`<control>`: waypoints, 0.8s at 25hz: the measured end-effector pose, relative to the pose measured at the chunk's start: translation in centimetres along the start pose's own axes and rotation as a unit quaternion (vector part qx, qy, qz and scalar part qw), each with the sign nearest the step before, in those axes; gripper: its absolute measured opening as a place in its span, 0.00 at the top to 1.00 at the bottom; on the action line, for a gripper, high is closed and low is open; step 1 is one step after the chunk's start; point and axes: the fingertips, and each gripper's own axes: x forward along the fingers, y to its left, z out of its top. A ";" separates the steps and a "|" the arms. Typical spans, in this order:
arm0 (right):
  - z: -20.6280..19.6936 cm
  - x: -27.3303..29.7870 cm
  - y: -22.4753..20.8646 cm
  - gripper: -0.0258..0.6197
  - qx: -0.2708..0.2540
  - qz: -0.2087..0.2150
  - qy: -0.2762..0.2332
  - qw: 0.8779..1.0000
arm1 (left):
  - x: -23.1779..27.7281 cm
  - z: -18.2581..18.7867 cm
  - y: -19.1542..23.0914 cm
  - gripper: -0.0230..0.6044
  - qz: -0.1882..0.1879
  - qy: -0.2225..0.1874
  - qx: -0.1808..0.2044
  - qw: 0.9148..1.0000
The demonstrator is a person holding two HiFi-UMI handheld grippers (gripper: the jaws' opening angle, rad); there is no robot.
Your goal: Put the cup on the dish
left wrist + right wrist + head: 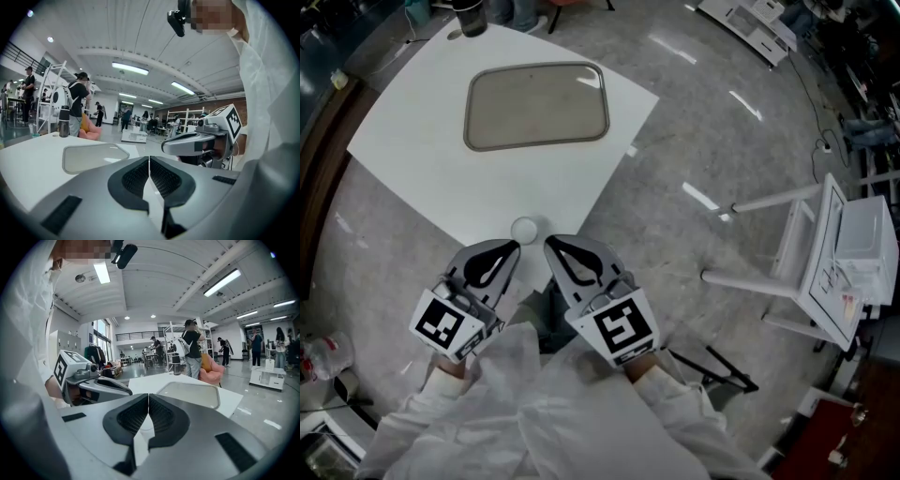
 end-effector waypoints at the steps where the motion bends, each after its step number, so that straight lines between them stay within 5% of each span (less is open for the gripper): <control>1: -0.2 0.2 -0.1 0.94 -0.002 0.000 0.004 1.000 | 0.1 -0.2 0.1 0.95 -0.002 0.002 0.004 1.000; 9: -2.1 1.9 -0.7 0.94 0.015 0.008 0.025 1.000 | 0.5 -2.6 2.2 0.94 0.002 0.018 -0.006 1.000; 20: -4.8 2.6 -1.2 0.94 0.061 0.005 0.047 0.997 | 1.7 -5.9 4.0 0.67 0.040 0.047 -0.048 0.997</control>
